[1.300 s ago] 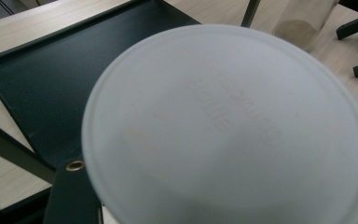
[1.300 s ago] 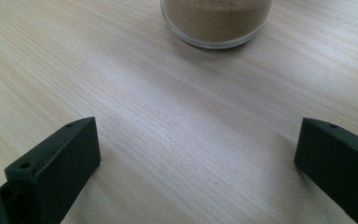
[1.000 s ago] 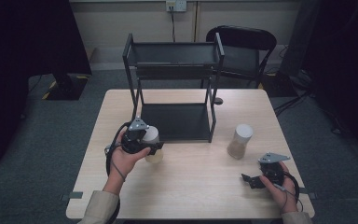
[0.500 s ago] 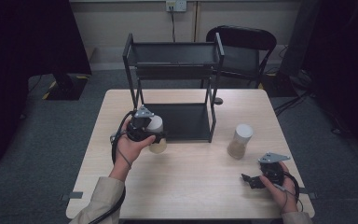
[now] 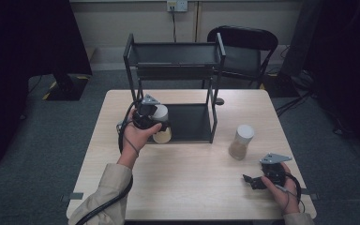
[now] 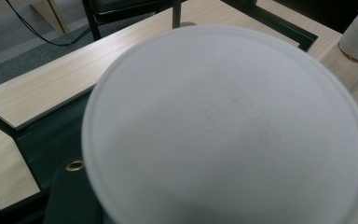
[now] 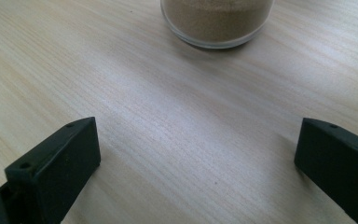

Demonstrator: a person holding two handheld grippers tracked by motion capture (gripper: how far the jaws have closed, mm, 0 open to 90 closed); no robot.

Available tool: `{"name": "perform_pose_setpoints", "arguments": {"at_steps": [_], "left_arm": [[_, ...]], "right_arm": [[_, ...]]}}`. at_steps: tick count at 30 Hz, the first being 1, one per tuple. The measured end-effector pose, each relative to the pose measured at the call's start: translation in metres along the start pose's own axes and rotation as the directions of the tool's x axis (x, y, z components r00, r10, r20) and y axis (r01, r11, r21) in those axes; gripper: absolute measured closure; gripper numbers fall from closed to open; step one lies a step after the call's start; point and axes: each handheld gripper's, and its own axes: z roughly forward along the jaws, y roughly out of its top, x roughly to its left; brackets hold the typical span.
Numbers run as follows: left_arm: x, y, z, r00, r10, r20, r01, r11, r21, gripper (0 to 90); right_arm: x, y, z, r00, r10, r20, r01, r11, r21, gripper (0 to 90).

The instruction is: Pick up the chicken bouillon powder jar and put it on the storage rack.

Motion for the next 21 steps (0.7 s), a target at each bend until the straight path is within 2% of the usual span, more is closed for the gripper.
{"name": "perform_pose_setpoints", "arguments": {"at_steps": [11,21], "left_arm": [[0.005,0.021,-0.002,0.9998,-0.013,-0.016,0.013,0.9999,-0.005,34.7],[0.004,0.047,-0.013,0.9996,0.010,-0.025,-0.010,0.9999,-0.005,34.7]], "right_arm": [[0.000,0.000,0.000,1.0000,0.000,0.000,0.000,1.000,0.000,0.0],[0.000,0.000,0.000,1.0000,0.000,0.000,0.000,1.000,-0.002,0.0]]}}
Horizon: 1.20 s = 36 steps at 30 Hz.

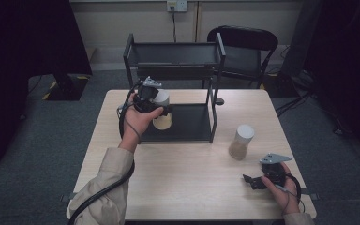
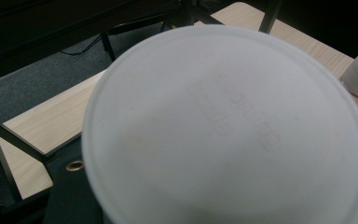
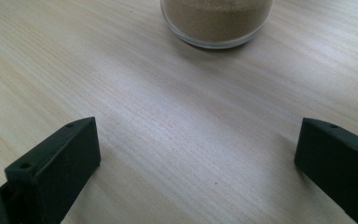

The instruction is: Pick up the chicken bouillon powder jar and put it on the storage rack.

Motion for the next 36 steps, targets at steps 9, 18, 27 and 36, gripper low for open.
{"name": "perform_pose_setpoints", "arguments": {"at_steps": [9,18,27,36], "left_arm": [[0.000,0.024,-0.014,0.9999,0.009,0.011,-0.008,0.9999,-0.006,34.8],[0.000,0.045,-0.026,0.9998,0.017,0.011,-0.017,0.9999,-0.001,34.8],[0.002,0.062,-0.040,0.9998,0.020,0.007,-0.020,0.9997,-0.015,34.7],[0.003,0.082,-0.053,0.9999,0.016,0.006,-0.016,0.9996,-0.023,34.7]], "right_arm": [[0.000,0.000,0.000,1.0000,0.000,0.000,0.000,1.000,0.000,0.0],[0.000,0.000,0.000,1.0000,0.000,0.000,0.000,1.000,0.000,0.0],[0.000,0.000,0.000,1.0000,0.000,0.000,0.000,1.000,0.002,0.0],[0.000,0.000,0.000,1.0000,0.000,0.000,0.000,1.000,0.002,0.0]]}}
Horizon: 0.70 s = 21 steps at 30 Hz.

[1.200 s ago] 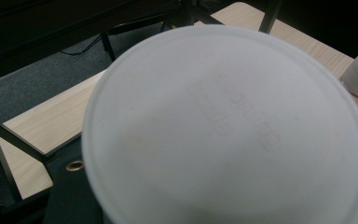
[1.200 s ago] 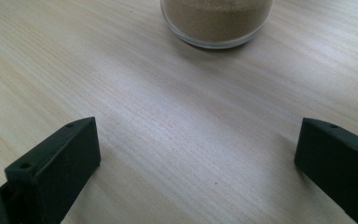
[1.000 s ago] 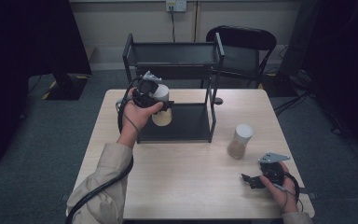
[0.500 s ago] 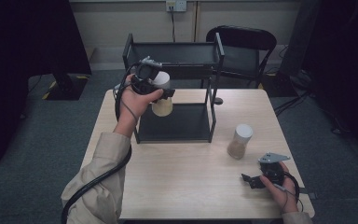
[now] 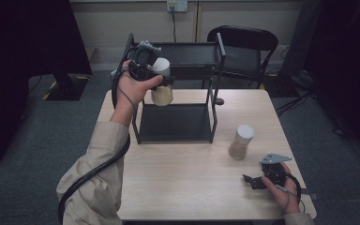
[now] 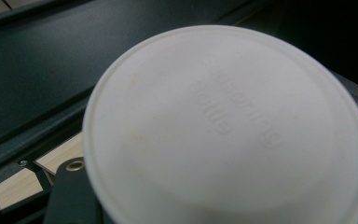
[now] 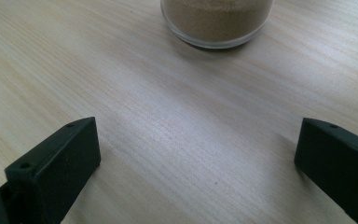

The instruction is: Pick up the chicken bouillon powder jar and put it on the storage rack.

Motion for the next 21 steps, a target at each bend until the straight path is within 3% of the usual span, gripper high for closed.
{"name": "perform_pose_setpoints", "arguments": {"at_steps": [21], "left_arm": [[0.003,0.064,-0.040,0.9998,0.016,-0.013,-0.015,0.9997,0.021,34.7]], "right_arm": [[0.000,0.000,0.000,1.0000,0.001,0.000,-0.001,1.000,0.000,0.0]]}}
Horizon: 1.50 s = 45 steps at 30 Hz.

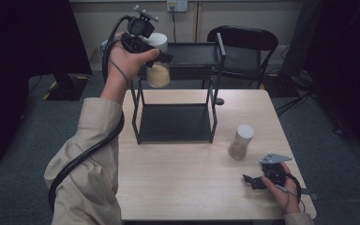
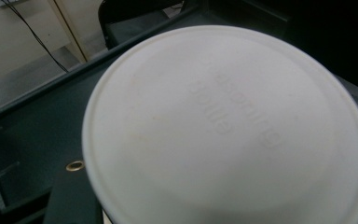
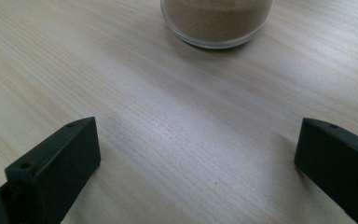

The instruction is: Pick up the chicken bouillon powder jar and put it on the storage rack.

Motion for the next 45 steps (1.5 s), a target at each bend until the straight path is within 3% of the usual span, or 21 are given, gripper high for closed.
{"name": "perform_pose_setpoints", "arguments": {"at_steps": [18,22,45], "left_arm": [[0.010,0.037,-0.008,0.9996,-0.009,-0.027,0.009,1.0000,-0.001,34.7],[0.016,0.045,-0.003,0.9989,-0.013,-0.044,0.014,0.9999,0.008,34.7],[0.044,0.051,0.041,0.9939,-0.056,-0.095,0.056,0.9984,-0.001,34.7]], "right_arm": [[0.000,0.000,0.000,1.0000,0.001,0.000,-0.001,1.000,0.002,0.0],[0.000,0.000,0.000,1.0000,0.000,0.000,0.000,1.000,0.002,0.0],[0.000,0.000,0.000,1.0000,0.000,-0.001,0.000,1.000,0.001,0.0]]}}
